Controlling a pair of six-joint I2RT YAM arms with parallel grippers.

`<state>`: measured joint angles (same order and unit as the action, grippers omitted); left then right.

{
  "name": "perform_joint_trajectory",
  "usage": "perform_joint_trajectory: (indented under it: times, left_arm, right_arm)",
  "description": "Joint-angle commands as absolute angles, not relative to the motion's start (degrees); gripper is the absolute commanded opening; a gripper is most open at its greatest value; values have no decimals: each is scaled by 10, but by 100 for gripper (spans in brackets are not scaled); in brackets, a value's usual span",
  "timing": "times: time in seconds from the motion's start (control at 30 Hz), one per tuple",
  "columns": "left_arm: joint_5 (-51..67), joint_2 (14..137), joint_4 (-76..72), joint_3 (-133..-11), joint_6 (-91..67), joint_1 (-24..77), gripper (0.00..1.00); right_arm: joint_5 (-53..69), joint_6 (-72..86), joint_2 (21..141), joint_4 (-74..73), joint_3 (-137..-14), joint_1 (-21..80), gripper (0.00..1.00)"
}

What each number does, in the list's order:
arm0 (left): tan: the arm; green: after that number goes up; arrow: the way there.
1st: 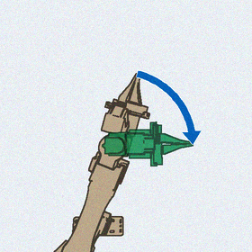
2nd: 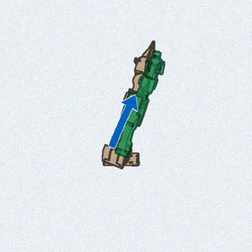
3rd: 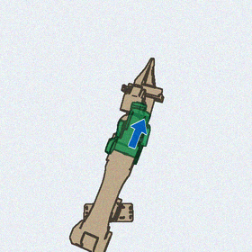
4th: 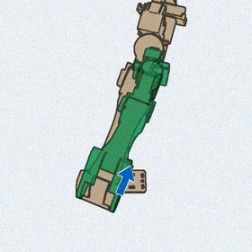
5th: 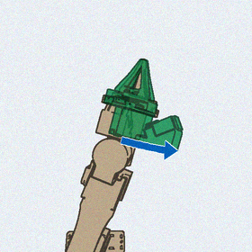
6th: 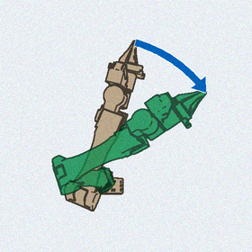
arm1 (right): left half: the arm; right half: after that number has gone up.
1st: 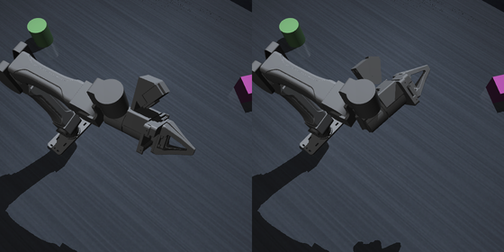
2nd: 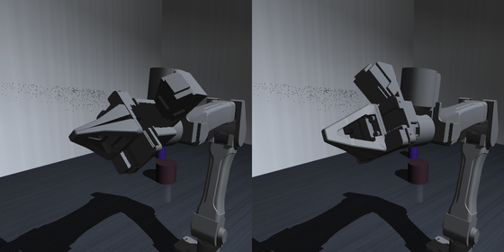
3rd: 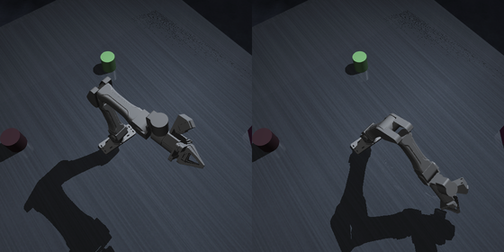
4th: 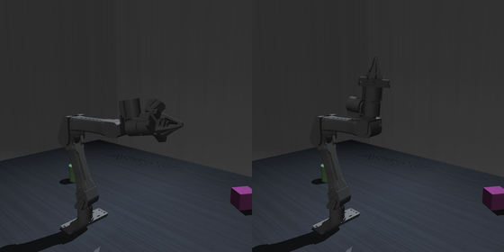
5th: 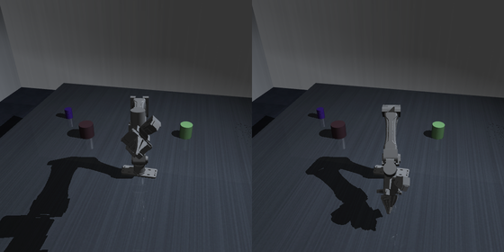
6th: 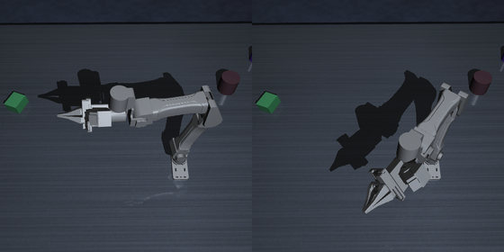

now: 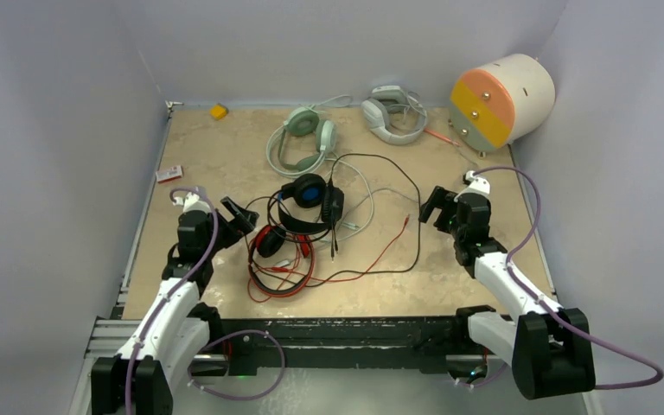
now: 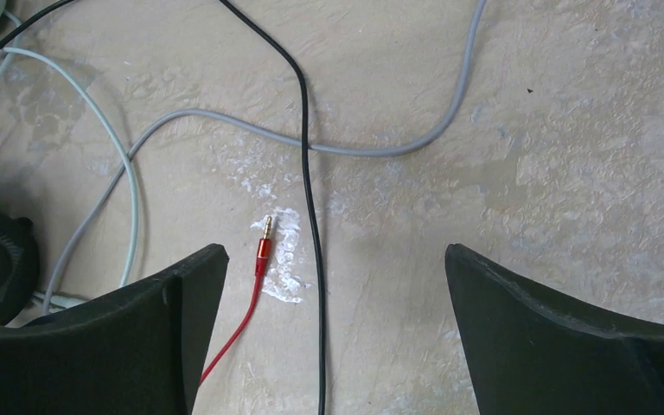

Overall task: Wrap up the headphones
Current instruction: Move the headphones to the center of the board.

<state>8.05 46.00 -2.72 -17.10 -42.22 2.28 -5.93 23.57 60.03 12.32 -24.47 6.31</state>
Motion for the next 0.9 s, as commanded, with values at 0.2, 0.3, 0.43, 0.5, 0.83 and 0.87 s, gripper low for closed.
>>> perform_joint_trajectory:
  times: [0.2,0.3,0.43,0.5,0.83,0.87]
  left_arm:
    - [60,376,50,-166,-374,26,93]
    - [62,359,49,-153,-377,26,93]
    - [78,353,19,-138,-380,26,92]
    - [107,357,-9,-132,-372,26,90]
    - [187,281,-65,-93,-357,30,88]
    - [192,280,-68,-92,-356,30,87]
  right_arm:
    - [-71,244,604,143,-242,62,99]
    - [-68,245,600,143,-242,62,99]
    - [-37,230,603,142,-247,62,99]
    - [-10,227,616,143,-254,62,99]
    - [155,129,672,107,-388,187,94]
    - [166,114,677,101,-415,210,94]
